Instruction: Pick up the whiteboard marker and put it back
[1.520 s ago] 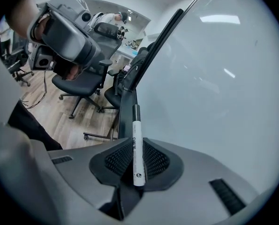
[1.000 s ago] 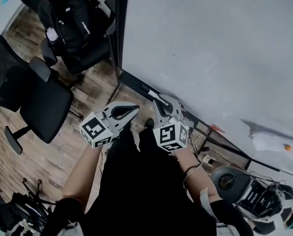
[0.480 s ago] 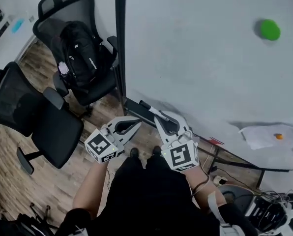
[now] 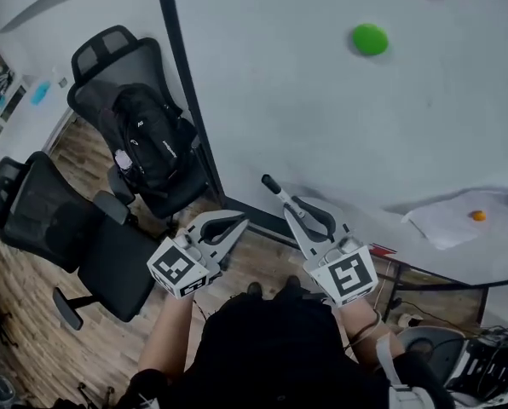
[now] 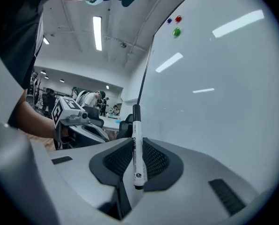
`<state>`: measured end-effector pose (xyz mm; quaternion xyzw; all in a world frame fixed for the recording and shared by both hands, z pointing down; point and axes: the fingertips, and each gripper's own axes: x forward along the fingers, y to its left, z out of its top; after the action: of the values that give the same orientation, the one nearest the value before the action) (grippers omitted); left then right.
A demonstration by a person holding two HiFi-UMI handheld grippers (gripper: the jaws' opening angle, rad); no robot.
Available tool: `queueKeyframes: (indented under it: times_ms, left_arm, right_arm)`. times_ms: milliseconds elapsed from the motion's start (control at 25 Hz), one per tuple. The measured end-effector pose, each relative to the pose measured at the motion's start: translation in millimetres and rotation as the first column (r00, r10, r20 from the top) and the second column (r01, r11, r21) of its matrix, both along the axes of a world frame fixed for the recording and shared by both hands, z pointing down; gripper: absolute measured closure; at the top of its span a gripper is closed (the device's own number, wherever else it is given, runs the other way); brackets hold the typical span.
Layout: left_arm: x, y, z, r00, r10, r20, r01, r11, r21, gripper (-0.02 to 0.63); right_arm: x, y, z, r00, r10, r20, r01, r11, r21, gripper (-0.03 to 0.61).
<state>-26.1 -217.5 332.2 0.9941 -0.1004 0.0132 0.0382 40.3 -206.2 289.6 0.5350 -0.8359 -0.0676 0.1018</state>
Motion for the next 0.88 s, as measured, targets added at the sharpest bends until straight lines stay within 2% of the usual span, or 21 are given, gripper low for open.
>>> queueKeyframes:
  times_ms: [240,480,760,880]
  left_arm:
    - [4,11,-15,1.0,0.016,-0.009,-0.016,0.999,0.029,0.601]
    - [11,19,-29,0.997,0.069,-0.042,-0.068,0.997,0.04,0.601]
    - [25,24,-25,0.991,0.126,-0.053,-0.124,0.992,0.031,0.601]
    - [28,26,-25,0.985,0.151,-0.08,-0.151,0.989,0.009,0.601]
  right_arm:
    - [22,21,1,0.996,0.013,0.09,-0.013,1.0,-0.003,0.505]
    - [29,22,2,0.983,0.013,0.186,-0.011,1.0,-0.014,0.505]
    - [30,22,6,0.982,0.022,0.187,-0.019,1.0,-0.017,0.505]
    - [31,24,8,0.982,0.018,0.188,-0.017,1.0,-0.011,0.505]
